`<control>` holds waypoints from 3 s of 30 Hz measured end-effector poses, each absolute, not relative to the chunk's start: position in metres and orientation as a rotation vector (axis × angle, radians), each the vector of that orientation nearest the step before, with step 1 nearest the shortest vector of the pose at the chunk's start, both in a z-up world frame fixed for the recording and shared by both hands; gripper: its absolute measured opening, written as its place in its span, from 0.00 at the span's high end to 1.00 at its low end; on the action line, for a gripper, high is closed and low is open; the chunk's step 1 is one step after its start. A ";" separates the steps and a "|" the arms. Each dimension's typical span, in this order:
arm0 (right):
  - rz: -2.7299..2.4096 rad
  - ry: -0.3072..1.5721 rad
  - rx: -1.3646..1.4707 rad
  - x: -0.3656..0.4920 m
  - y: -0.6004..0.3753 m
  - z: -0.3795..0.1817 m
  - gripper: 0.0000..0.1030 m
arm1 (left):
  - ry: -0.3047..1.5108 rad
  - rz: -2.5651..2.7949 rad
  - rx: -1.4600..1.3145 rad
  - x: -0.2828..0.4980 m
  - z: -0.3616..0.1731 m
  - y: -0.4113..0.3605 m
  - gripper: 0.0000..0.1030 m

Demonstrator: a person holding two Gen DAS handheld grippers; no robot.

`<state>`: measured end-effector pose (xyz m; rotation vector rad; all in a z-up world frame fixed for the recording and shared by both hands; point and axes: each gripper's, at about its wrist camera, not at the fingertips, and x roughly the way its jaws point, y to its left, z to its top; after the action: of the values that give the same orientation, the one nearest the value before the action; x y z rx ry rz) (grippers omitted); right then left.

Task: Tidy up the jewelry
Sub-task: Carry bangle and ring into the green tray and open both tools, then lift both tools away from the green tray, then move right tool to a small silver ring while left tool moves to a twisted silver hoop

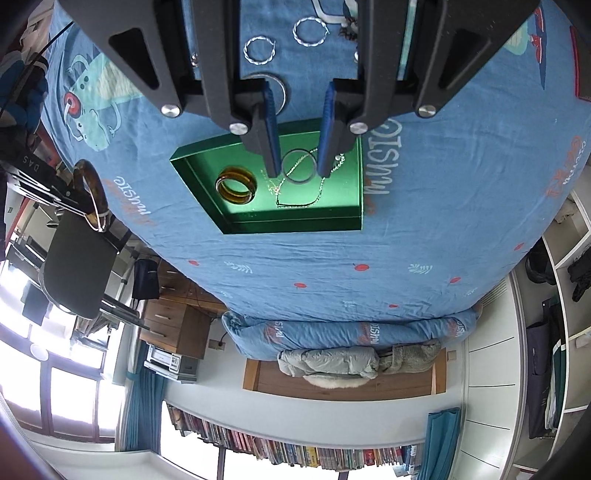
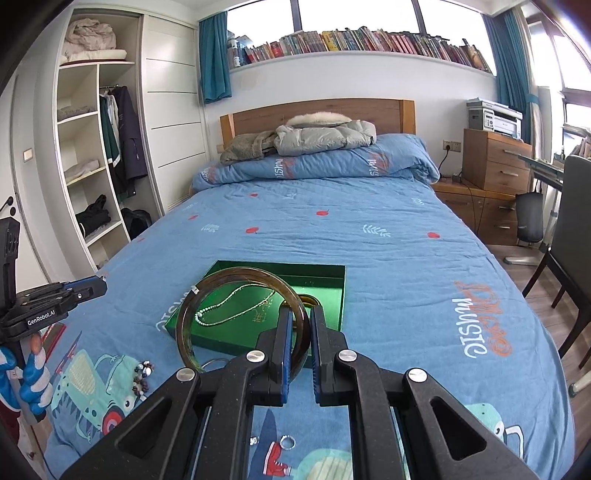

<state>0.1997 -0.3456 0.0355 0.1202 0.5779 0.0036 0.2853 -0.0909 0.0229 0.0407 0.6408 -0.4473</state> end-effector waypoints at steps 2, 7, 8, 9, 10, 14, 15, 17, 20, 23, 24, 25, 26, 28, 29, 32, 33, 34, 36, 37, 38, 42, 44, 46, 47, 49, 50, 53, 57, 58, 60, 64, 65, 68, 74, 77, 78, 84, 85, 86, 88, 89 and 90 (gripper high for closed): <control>0.008 0.597 0.118 0.221 -0.346 0.025 0.91 | 0.666 -0.447 0.048 0.306 0.010 -0.103 0.82; 0.026 0.653 0.116 0.273 -0.344 -0.009 0.91 | 0.741 -0.446 0.062 0.354 -0.027 -0.130 0.82; 0.030 0.665 0.114 0.283 -0.344 -0.015 0.91 | 0.757 -0.444 0.062 0.362 -0.035 -0.134 0.82; 0.032 0.676 0.110 0.293 -0.343 -0.021 0.91 | 0.775 -0.441 0.061 0.372 -0.042 -0.139 0.82; 0.035 0.687 0.107 0.304 -0.342 -0.027 0.91 | 0.790 -0.437 0.063 0.381 -0.049 -0.143 0.82; 0.039 0.731 0.114 0.346 -0.343 -0.049 0.91 | 0.833 -0.411 0.072 0.413 -0.073 -0.154 0.82; 0.036 0.742 0.115 0.355 -0.343 -0.054 0.91 | 0.839 -0.401 0.078 0.420 -0.078 -0.156 0.82; 0.029 0.770 0.124 0.375 -0.344 -0.064 0.91 | 0.852 -0.378 0.086 0.436 -0.086 -0.159 0.82; 0.015 0.822 0.125 0.401 -0.344 -0.081 0.91 | 0.873 -0.348 0.093 0.457 -0.095 -0.161 0.82; -0.003 0.884 0.137 0.424 -0.346 -0.096 0.91 | 0.893 -0.317 0.107 0.473 -0.104 -0.161 0.82; -0.007 0.902 0.146 0.430 -0.347 -0.100 0.91 | 0.901 -0.308 0.109 0.477 -0.107 -0.161 0.82; -0.006 0.919 0.153 0.436 -0.347 -0.104 0.91 | 0.909 -0.301 0.110 0.481 -0.110 -0.161 0.82; -0.010 0.935 0.151 0.442 -0.347 -0.108 0.91 | 0.916 -0.296 0.107 0.485 -0.113 -0.159 0.82; -0.022 0.959 0.131 0.448 -0.344 -0.112 0.91 | 0.933 -0.286 0.102 0.491 -0.120 -0.157 0.82; -0.029 0.968 0.117 0.452 -0.342 -0.113 0.91 | 0.940 -0.286 0.096 0.492 -0.122 -0.156 0.82; -0.040 0.985 0.077 0.459 -0.338 -0.114 0.91 | 0.961 -0.288 0.075 0.495 -0.130 -0.154 0.82; -0.045 0.989 0.059 0.461 -0.336 -0.114 0.91 | 0.961 -0.285 0.073 0.496 -0.131 -0.153 0.82; -0.046 0.994 0.045 0.462 -0.335 -0.114 0.91 | 0.957 -0.283 0.074 0.495 -0.132 -0.153 0.82; -0.056 1.003 0.032 0.465 -0.334 -0.116 0.91 | 0.954 -0.285 0.064 0.494 -0.131 -0.152 0.82; -0.060 1.007 0.033 0.465 -0.335 -0.117 0.91 | 0.954 -0.287 0.060 0.494 -0.131 -0.151 0.82; -0.062 1.012 0.036 0.465 -0.336 -0.118 0.91 | 0.954 -0.289 0.057 0.494 -0.131 -0.151 0.82; -0.072 1.017 0.043 0.465 -0.338 -0.117 0.90 | 0.959 -0.300 0.039 0.495 -0.130 -0.148 0.81; -0.075 1.022 0.055 0.464 -0.340 -0.116 0.84 | 0.972 -0.310 0.017 0.496 -0.129 -0.144 0.81; -0.079 1.023 0.071 0.462 -0.344 -0.116 0.74 | 0.991 -0.318 -0.005 0.497 -0.127 -0.141 0.79; -0.080 1.019 0.081 0.459 -0.346 -0.114 0.72 | 0.995 -0.319 -0.012 0.496 -0.126 -0.139 0.78; -0.076 1.007 0.105 0.451 -0.349 -0.109 0.68 | 0.993 -0.325 -0.019 0.491 -0.119 -0.136 0.77; -0.077 1.000 0.109 0.448 -0.350 -0.106 0.68 | 0.989 -0.331 -0.020 0.488 -0.114 -0.134 0.76; -0.069 0.959 0.138 0.428 -0.354 -0.090 0.67 | 0.965 -0.339 -0.013 0.472 -0.092 -0.127 0.72; -0.048 0.887 0.213 0.386 -0.361 -0.062 0.66 | 0.906 -0.338 -0.006 0.439 -0.053 -0.111 0.69; -0.038 0.869 0.232 0.373 -0.362 -0.054 0.66 | 0.889 -0.342 -0.007 0.429 -0.043 -0.106 0.69; -0.021 0.835 0.259 0.347 -0.363 -0.041 0.66 | 0.859 -0.346 -0.006 0.407 -0.026 -0.095 0.69; 0.000 0.772 0.289 0.291 -0.365 -0.014 0.66 | 0.817 -0.324 0.020 0.363 0.001 -0.070 0.69; 0.001 0.755 0.290 0.277 -0.366 -0.007 0.66 | 0.815 -0.323 0.022 0.352 0.007 -0.064 0.69; 0.006 0.708 0.299 0.234 -0.369 0.012 0.66 | 0.792 -0.293 0.032 0.319 0.023 -0.043 0.69; -0.008 0.636 0.276 0.157 -0.376 0.043 0.66 | 0.768 -0.228 0.039 0.258 0.044 -0.009 0.69; -0.012 0.601 0.264 0.126 -0.379 0.056 0.66 | 0.760 -0.225 0.029 0.230 0.052 0.002 0.69; -0.013 0.590 0.262 0.117 -0.380 0.059 0.66 | 0.757 -0.226 0.028 0.221 0.054 0.005 0.69; -0.002 0.542 0.233 0.075 -0.376 0.070 0.66 | 0.748 -0.232 0.025 0.182 0.057 0.010 0.69; 0.001 0.538 0.223 0.070 -0.376 0.071 0.66 | 0.746 -0.237 0.021 0.177 0.057 0.010 0.69; 0.002 0.534 0.214 0.066 -0.374 0.072 0.66 | 0.742 -0.244 0.017 0.173 0.057 0.010 0.69; 0.010 0.528 0.201 0.059 -0.371 0.072 0.66 | 0.740 -0.257 0.014 0.164 0.054 0.008 0.69; 0.014 0.525 0.192 0.056 -0.369 0.071 0.66 | 0.739 -0.267 0.015 0.161 0.052 0.006 0.69; 0.017 0.524 0.180 0.053 -0.368 0.071 0.66 | 0.737 -0.280 0.018 0.157 0.050 0.004 0.69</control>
<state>0.0528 -0.3679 0.0709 0.1797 0.5244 0.0174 0.1574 0.0039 0.0503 0.0180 0.7369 -0.2795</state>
